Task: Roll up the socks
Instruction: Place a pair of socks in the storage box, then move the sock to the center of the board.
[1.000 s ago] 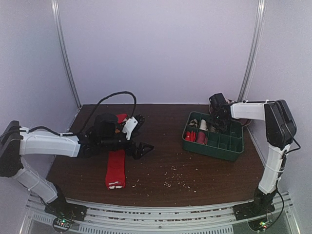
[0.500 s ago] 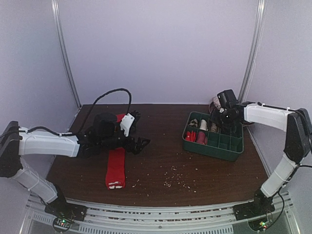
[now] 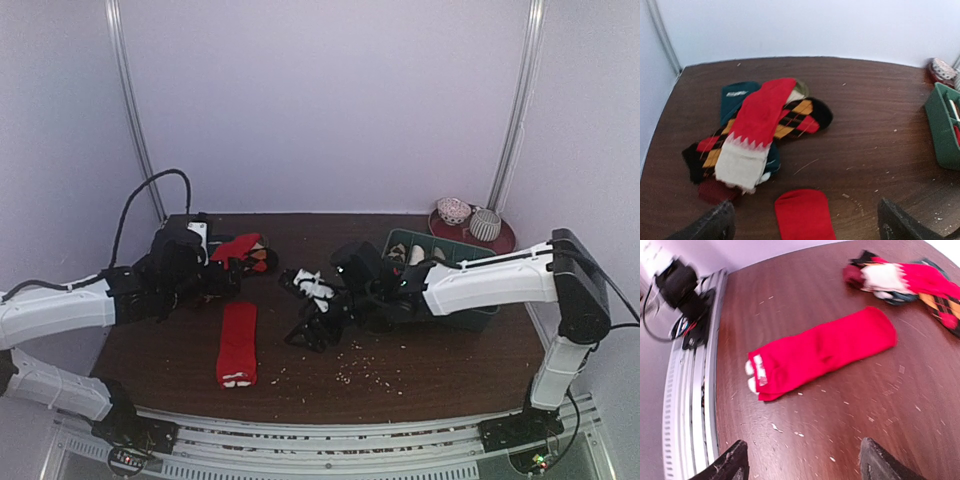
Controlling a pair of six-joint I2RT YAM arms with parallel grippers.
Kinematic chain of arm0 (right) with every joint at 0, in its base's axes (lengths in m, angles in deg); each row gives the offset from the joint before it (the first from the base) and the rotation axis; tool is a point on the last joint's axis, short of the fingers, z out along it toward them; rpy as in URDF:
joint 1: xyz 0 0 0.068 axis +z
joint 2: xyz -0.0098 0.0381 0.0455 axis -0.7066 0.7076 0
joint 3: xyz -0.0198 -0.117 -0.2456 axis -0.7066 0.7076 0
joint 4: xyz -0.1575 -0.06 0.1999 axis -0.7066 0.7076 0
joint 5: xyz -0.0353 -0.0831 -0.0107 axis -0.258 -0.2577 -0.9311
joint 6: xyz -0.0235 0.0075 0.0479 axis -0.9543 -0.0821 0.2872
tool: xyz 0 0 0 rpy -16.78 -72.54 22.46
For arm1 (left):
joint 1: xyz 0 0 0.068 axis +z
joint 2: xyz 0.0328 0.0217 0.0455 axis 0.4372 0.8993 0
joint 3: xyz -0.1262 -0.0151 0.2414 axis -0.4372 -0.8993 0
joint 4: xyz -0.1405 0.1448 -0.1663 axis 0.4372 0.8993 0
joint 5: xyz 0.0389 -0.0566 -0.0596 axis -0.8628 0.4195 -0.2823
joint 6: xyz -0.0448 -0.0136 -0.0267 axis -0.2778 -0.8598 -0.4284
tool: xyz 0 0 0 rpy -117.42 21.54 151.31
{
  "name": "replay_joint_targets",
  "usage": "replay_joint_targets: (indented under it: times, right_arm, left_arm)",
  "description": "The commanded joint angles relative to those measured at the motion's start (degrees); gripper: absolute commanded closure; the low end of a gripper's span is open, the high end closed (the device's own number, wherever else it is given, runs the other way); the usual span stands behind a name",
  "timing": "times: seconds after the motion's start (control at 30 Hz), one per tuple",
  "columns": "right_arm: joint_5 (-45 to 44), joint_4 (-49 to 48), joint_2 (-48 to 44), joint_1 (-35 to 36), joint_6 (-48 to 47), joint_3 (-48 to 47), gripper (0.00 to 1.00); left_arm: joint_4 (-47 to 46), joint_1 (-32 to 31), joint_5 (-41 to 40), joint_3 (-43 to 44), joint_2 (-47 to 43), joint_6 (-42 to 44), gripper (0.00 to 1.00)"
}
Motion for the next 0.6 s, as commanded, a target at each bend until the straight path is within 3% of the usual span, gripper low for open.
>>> replay_joint_targets:
  times: [0.0,0.1,0.23,0.57]
  right_arm:
    - [8.91,-9.44,4.07,3.02,-12.5,-1.45,0.23]
    - [8.38,-10.3,8.0,6.62,-18.1,-3.07,0.24]
    - [5.81,-13.34,12.34,8.42,-20.66,-4.37,0.24]
    - [9.2,-12.57,23.27,8.6,-22.95,-12.8,0.27]
  left_arm:
    - [17.35,0.32,-8.9,-2.25,-4.13,-15.48,0.02]
    - [20.08,0.33,-8.79,-4.41,-7.99,-20.06,0.02]
    - [19.7,0.33,-7.88,-6.53,-11.23,-20.06,0.02]
    - [19.41,0.37,-7.84,-7.99,-9.63,-18.85,0.02]
